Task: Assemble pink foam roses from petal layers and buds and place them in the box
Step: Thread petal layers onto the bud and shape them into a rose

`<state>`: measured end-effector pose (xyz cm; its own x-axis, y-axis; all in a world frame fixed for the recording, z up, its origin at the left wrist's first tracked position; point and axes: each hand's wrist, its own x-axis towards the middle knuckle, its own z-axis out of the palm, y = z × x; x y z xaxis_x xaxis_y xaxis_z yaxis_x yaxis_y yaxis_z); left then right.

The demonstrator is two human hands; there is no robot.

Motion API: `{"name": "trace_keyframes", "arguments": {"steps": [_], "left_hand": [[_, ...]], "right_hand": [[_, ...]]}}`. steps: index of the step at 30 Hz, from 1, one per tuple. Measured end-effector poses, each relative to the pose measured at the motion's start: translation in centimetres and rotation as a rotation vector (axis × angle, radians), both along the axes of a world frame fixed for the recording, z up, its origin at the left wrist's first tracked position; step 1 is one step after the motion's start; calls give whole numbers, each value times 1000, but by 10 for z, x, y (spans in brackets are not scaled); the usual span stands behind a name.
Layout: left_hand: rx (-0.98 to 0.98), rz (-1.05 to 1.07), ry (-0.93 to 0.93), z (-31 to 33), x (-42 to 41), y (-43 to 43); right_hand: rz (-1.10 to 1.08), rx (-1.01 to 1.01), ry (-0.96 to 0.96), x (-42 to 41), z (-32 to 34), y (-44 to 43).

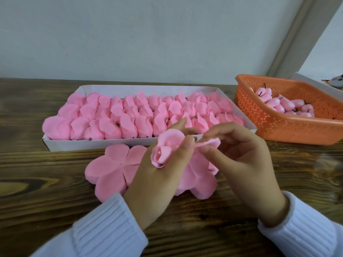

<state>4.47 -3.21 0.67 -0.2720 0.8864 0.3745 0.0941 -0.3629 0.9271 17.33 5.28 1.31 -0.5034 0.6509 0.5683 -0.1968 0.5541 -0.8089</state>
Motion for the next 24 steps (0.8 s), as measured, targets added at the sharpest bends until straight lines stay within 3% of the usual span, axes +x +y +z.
{"name": "trace_keyframes", "arguments": {"steps": [8, 12, 16, 21, 24], "left_hand": [[-41, -76, 115, 0, 3, -3], [-42, -114, 161, -4, 2, -3], [-22, -24, 149, -5, 1, -3], [-63, 19, -28, -5, -2, 0], [-69, -62, -154, -3, -2, 1]], "right_hand": [[-177, 195, -6, 1, 2, -9], [-91, 207, 11, 2, 2, -11], [25, 196, 42, 4, 2, -8], [48, 71, 50, 2, -1, -5], [176, -61, -27, -1, -1, -3]]}}
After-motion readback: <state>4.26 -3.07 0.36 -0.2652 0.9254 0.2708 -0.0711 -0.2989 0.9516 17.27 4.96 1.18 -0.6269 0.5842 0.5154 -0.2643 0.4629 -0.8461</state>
